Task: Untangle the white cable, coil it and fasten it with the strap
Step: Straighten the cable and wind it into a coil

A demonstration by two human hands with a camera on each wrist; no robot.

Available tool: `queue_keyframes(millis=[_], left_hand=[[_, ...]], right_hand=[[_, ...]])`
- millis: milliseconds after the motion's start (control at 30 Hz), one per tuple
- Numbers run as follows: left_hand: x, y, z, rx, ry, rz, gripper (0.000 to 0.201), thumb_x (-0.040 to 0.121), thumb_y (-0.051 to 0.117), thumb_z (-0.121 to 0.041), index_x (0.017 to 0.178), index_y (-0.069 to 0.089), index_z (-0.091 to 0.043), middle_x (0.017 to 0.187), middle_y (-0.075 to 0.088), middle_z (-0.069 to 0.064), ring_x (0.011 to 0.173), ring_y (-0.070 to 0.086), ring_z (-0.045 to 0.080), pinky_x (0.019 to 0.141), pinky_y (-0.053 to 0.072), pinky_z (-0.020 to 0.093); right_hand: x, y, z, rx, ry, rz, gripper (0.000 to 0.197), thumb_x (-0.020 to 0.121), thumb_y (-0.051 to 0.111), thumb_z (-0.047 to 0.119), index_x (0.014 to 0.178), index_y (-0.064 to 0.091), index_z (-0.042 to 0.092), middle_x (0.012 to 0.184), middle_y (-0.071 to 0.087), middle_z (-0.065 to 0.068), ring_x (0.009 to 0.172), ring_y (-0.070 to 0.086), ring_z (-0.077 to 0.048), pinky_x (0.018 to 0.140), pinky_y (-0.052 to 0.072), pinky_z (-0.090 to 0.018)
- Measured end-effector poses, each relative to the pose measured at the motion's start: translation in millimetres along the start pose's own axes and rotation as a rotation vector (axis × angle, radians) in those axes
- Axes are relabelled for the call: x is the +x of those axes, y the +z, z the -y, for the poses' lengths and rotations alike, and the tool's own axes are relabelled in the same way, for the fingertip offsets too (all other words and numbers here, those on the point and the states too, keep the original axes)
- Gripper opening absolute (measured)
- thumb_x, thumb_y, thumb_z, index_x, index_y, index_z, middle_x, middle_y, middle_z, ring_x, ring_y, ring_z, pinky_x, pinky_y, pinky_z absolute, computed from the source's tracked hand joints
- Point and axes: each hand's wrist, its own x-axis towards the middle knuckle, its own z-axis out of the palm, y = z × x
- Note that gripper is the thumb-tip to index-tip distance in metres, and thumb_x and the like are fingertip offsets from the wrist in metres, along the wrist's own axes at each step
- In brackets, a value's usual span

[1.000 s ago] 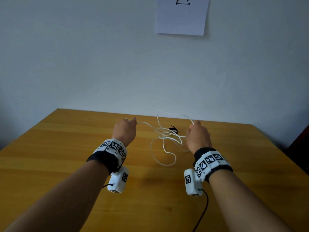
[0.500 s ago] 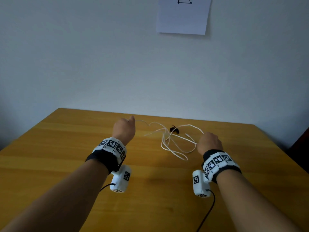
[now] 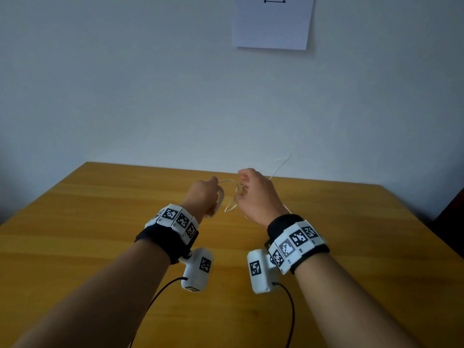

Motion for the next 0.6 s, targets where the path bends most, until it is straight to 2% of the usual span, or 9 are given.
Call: queue_keyframes(millis=[133,267,333,433,533,600], left_hand=[[-10,-2,-7,-0.256,-0.059,0.192,0.042,0.103,0.037,-0.026,0.061,0.032,-0.021,0.048,0.024,-0.005,0.04,0.019,0.015,0.047,0.015,0.024],[-13,-4,-12,-0.435,-0.107,0.361,0.051,0.104,0.035,-0.03,0.054,0.028,-0.025,0.048,0.018,-0.006,0.04,0.014,0.012,0.045,0.01,0.025],[-15,-4,-15,-0.544,-0.111,0.454,0.054,0.104,0.037,-0.035,0.052,0.026,-0.026,0.051,0.013,-0.007,0.045,0.009,0.013,0.045,0.01,0.026],[-20,-3,-19,-0.733,-0.116,0.571,0.052,0.103,0.043,-0.043,0.061,0.018,-0.025,0.058,0.008,-0.006,0.051,0.008,0.013,0.047,0.01,0.026],[-22,2,-21,-0.945,-0.117,0.613,0.052,0.101,0.048,-0.043,0.06,0.023,-0.023,0.059,0.01,-0.006,0.052,0.01,0.011,0.049,0.013,0.025],[-23,4,-23,-1.04,-0.084,0.608,0.049,0.102,0.045,-0.042,0.061,0.025,-0.023,0.057,0.014,-0.005,0.052,0.013,0.011,0.052,0.017,0.024]], right_hand=[[1,9,-11,-0.065,0.002,0.045,0.041,0.1,0.056,0.008,0.141,0.052,0.012,0.133,0.061,-0.008,0.121,0.059,-0.025,0.089,0.043,-0.026],[4,13,-20,-0.043,0.005,0.031,0.035,0.106,0.053,0.014,0.14,0.054,0.014,0.13,0.065,-0.005,0.12,0.062,-0.023,0.089,0.044,-0.025],[4,15,-24,-0.05,0.029,0.037,0.028,0.107,0.051,0.016,0.134,0.057,0.013,0.125,0.068,-0.008,0.117,0.065,-0.026,0.09,0.049,-0.03],[3,16,-29,-0.087,0.031,0.043,0.019,0.107,0.049,0.019,0.122,0.058,0.012,0.114,0.071,-0.013,0.105,0.068,-0.031,0.088,0.055,-0.041],[0,18,-29,-0.129,0.004,0.057,0.019,0.106,0.049,0.021,0.116,0.059,0.008,0.106,0.071,-0.016,0.097,0.069,-0.035,0.083,0.056,-0.045],[-3,20,-27,-0.156,-0.01,0.071,0.021,0.105,0.052,0.025,0.115,0.06,0.008,0.101,0.071,-0.014,0.094,0.068,-0.034,0.084,0.056,-0.047]])
